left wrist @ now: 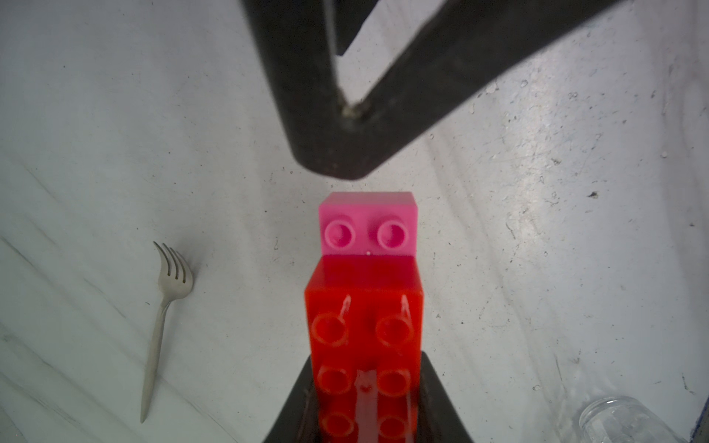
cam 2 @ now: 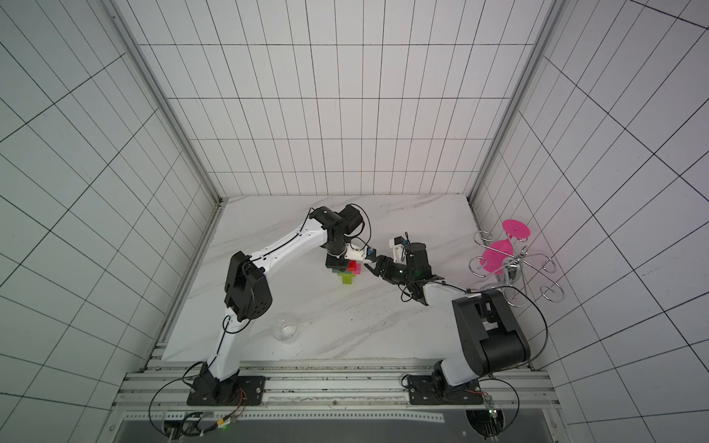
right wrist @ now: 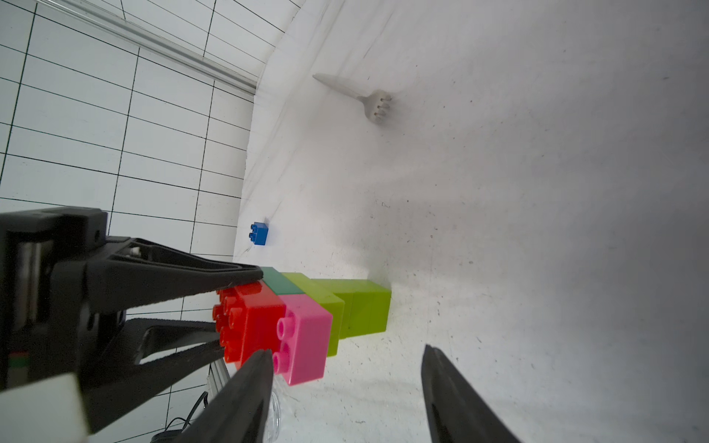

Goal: Assemble a spoon with lego
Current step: Assemble the lego brick with the lego brick.

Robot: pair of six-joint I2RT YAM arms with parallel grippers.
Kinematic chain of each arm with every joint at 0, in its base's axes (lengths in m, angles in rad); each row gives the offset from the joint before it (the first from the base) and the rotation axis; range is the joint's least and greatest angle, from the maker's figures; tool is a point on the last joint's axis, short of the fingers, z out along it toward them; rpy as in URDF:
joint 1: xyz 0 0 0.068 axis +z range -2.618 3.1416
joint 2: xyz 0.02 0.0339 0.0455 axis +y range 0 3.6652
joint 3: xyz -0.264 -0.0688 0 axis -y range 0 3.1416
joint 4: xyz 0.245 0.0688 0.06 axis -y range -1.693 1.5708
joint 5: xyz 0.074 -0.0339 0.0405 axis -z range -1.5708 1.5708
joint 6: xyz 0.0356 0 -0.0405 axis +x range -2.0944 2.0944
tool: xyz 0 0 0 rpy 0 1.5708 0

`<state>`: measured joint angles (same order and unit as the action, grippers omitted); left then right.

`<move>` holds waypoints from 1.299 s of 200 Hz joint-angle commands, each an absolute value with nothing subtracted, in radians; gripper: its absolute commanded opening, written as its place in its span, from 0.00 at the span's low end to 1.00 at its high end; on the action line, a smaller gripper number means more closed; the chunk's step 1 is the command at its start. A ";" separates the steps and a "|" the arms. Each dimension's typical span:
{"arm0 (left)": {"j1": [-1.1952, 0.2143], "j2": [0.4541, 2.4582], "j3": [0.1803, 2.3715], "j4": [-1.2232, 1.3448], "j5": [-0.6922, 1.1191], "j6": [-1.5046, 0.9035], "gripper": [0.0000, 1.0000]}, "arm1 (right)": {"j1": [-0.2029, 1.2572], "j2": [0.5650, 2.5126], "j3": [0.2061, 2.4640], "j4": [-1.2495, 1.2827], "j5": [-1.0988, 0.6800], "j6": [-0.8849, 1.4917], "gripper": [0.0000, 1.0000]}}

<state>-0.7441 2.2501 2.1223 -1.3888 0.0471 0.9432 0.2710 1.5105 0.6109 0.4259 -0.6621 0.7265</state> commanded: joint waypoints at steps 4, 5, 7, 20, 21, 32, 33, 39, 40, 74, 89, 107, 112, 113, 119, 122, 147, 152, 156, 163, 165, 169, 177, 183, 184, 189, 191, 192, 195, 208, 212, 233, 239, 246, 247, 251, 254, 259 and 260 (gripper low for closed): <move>-0.750 2.463 2.027 -1.447 -0.013 0.925 0.01 | 0.276 1.487 0.623 0.403 -0.632 0.702 0.65; -0.750 2.464 2.028 -1.446 -0.014 0.925 0.01 | 0.276 1.486 0.623 0.402 -0.632 0.702 0.65; -0.750 2.465 2.028 -1.445 -0.014 0.925 0.01 | 0.275 1.484 0.623 0.401 -0.632 0.703 0.65; -0.749 2.464 2.035 -1.441 -0.018 0.921 0.02 | 0.273 1.479 0.621 0.397 -0.630 0.703 0.65; -0.749 2.464 2.036 -1.441 -0.018 0.920 0.02 | 0.273 1.477 0.621 0.397 -0.629 0.703 0.65; -0.746 2.450 2.044 -1.425 -0.016 0.911 0.03 | 0.272 1.470 0.620 0.394 -0.627 0.702 0.65; -0.746 2.449 2.046 -1.423 -0.016 0.910 0.04 | 0.272 1.470 0.620 0.394 -0.627 0.702 0.65; -0.741 2.439 2.052 -1.417 -0.009 0.907 0.06 | 0.272 1.467 0.619 0.392 -0.625 0.701 0.65; -0.741 2.437 2.054 -1.416 -0.008 0.907 0.06 | 0.272 1.465 0.620 0.391 -0.627 0.701 0.65; -0.711 2.362 2.102 -1.397 0.089 0.911 0.16 | 0.272 1.459 0.624 0.382 -0.631 0.698 0.65; -0.705 2.336 2.104 -1.392 0.111 0.916 0.22 | 0.272 1.459 0.626 0.378 -0.633 0.698 0.66; -0.701 2.309 2.103 -1.387 0.126 0.918 0.30 | 0.272 1.459 0.628 0.375 -0.637 0.698 0.66; -0.700 2.304 2.102 -1.384 0.131 0.917 0.31 | 0.272 1.458 0.629 0.376 -0.637 0.698 0.66; -0.700 2.302 2.102 -1.383 0.132 0.917 0.32 | 0.272 1.458 0.629 0.376 -0.637 0.698 0.66; -0.701 2.297 2.100 -1.381 0.135 0.919 0.33 | 0.272 1.460 0.629 0.374 -0.638 0.698 0.66; -0.700 2.294 2.101 -1.381 0.136 0.919 0.33 | 0.272 1.459 0.629 0.374 -0.639 0.698 0.66; -0.696 2.277 2.098 -1.373 0.145 0.913 0.40 | 0.272 1.457 0.630 0.373 -0.646 0.696 0.67; -0.695 2.274 2.097 -1.370 0.145 0.911 0.42 | 0.272 1.455 0.630 0.371 -0.646 0.695 0.67; -0.695 2.271 2.097 -1.367 0.144 0.910 0.44 | 0.272 1.455 0.630 0.371 -0.647 0.695 0.67; -0.696 2.265 2.097 -1.365 0.147 0.910 0.60 | 0.272 1.453 0.629 0.369 -0.646 0.693 0.67; -0.696 2.262 2.097 -1.363 0.148 0.909 0.64 | 0.272 1.452 0.630 0.368 -0.646 0.692 0.67; -0.695 2.258 2.096 -1.358 0.148 0.906 0.90 | 0.272 1.450 0.632 0.366 -0.646 0.690 0.67; -0.695 2.248 2.095 -1.349 0.146 0.905 0.98 | 0.272 1.449 0.632 0.362 -0.646 0.688 0.68; -0.695 2.240 2.094 -1.342 0.148 0.901 0.98 | 0.272 1.447 0.631 0.361 -0.646 0.687 0.68; -0.695 2.238 2.095 -1.340 0.148 0.901 0.98 | 0.272 1.447 0.631 0.361 -0.646 0.686 0.68; -0.694 2.230 2.094 -1.332 0.149 0.897 0.98 | 0.272 1.447 0.633 0.359 -0.646 0.686 0.68; -0.692 2.226 2.094 -1.328 0.150 0.895 0.98 | 0.272 1.447 0.634 0.359 -0.646 0.686 0.68; -0.692 2.225 2.093 -1.326 0.150 0.894 0.98 | 0.273 1.447 0.634 0.359 -0.646 0.686 0.68; -0.691 2.218 2.092 -1.320 0.153 0.892 0.98 | 0.272 1.447 0.633 0.359 -0.646 0.685 0.68; -0.685 2.191 2.087 -1.299 0.165 0.887 0.98 | 0.272 1.448 0.635 0.357 -0.648 0.684 0.68; -0.683 2.182 2.085 -1.289 0.164 0.883 0.98 | 0.272 1.447 0.635 0.357 -0.649 0.684 0.68; -0.676 2.135 2.071 -1.279 0.180 0.879 0.98 | 0.272 1.447 0.636 0.356 -0.650 0.682 0.68; -0.672 2.120 2.066 -1.280 0.188 0.876 0.98 | 0.272 1.448 0.636 0.355 -0.650 0.681 0.68; -0.669 2.101 2.053 -1.282 0.198 0.875 0.98 | 0.272 1.448 0.638 0.354 -0.649 0.681 0.68; -0.670 2.096 2.051 -1.281 0.199 0.874 0.98 | 0.272 1.448 0.638 0.353 -0.649 0.681 0.68; -0.667 2.079 2.040 -1.280 0.206 0.873 0.98 | 0.272 1.448 0.638 0.353 -0.647 0.680 0.68; -0.664 2.066 2.028 -1.275 0.212 0.868 0.98 | 0.272 1.447 0.639 0.351 -0.648 0.680 0.68; -0.658 2.038 2.008 -1.259 0.224 0.860 0.98 | 0.272 1.447 0.640 0.351 -0.647 0.678 0.68; -0.657 2.032 2.001 -1.256 0.226 0.857 0.98 | 0.272 1.447 0.639 0.351 -0.647 0.678 0.68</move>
<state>-0.6743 2.1532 2.0533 -1.3029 0.1627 0.8837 0.2710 1.4670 0.6109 0.3622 -0.6395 0.6975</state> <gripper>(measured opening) 0.981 0.678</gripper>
